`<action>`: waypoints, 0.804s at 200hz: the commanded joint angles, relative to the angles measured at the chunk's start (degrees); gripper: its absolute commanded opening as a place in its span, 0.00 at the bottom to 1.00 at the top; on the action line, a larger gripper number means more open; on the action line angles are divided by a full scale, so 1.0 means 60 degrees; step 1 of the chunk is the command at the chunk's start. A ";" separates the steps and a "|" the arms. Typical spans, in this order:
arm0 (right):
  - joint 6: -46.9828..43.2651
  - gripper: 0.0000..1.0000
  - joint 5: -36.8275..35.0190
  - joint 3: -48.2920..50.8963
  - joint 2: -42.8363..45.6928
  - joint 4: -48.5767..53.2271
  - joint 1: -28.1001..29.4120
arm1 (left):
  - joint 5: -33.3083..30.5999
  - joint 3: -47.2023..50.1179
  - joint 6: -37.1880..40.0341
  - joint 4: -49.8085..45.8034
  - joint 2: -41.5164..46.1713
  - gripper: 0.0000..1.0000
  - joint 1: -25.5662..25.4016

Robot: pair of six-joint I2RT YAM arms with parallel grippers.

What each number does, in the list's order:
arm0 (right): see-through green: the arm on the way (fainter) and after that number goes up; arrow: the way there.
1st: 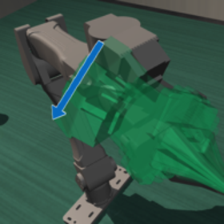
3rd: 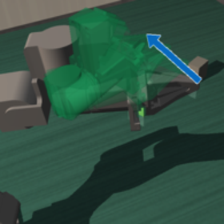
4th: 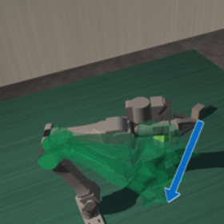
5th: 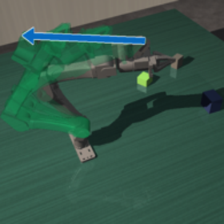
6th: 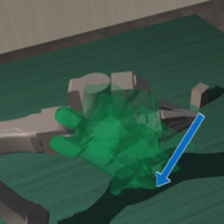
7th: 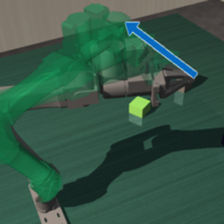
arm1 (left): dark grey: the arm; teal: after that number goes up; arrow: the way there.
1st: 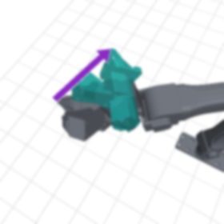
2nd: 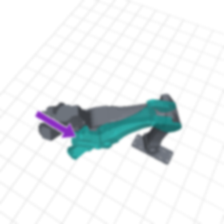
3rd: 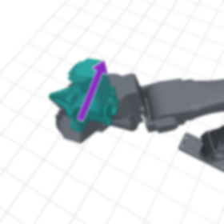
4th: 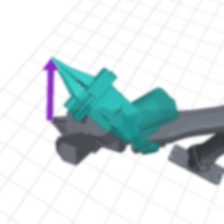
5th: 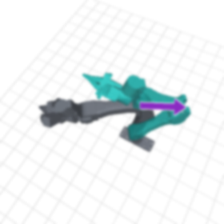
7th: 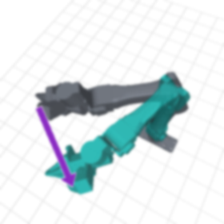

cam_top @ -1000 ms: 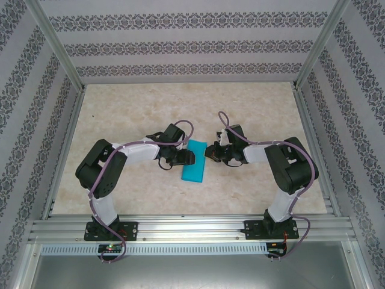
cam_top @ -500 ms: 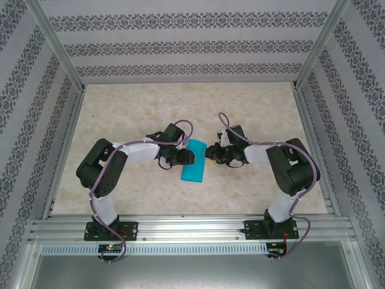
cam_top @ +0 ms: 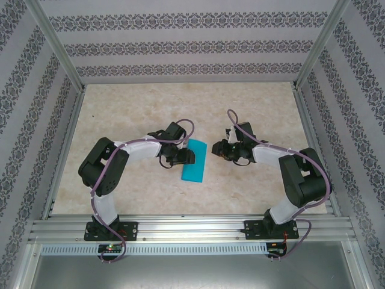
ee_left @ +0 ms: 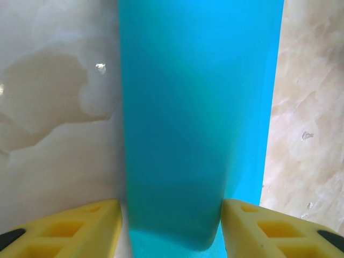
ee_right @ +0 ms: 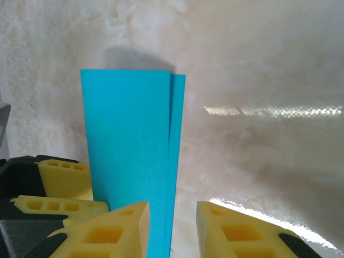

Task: Fold a paper plane with a square sheet of paper (fold left side to right side)
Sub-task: First fold in half a square sheet of paper at the center of the table.

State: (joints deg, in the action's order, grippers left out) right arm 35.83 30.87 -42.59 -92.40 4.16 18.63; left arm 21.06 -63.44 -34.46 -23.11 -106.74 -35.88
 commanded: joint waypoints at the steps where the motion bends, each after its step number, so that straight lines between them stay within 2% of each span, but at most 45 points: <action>1: -0.0260 0.30 -0.0238 0.0125 0.0278 0.0163 -0.0042 | -0.0206 -0.0213 0.0348 0.0101 -0.0537 0.55 -0.0267; 161: -0.0113 0.30 -0.0205 0.0037 0.0256 0.0172 0.0146 | -0.0490 -0.0399 0.0458 -0.0191 -0.0726 0.58 -0.0392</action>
State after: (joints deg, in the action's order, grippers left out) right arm 35.86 30.44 -42.57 -92.38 5.43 18.74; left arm 19.14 -65.28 -33.41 -25.45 -107.53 -36.93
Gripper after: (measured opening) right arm 0.298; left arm 0.579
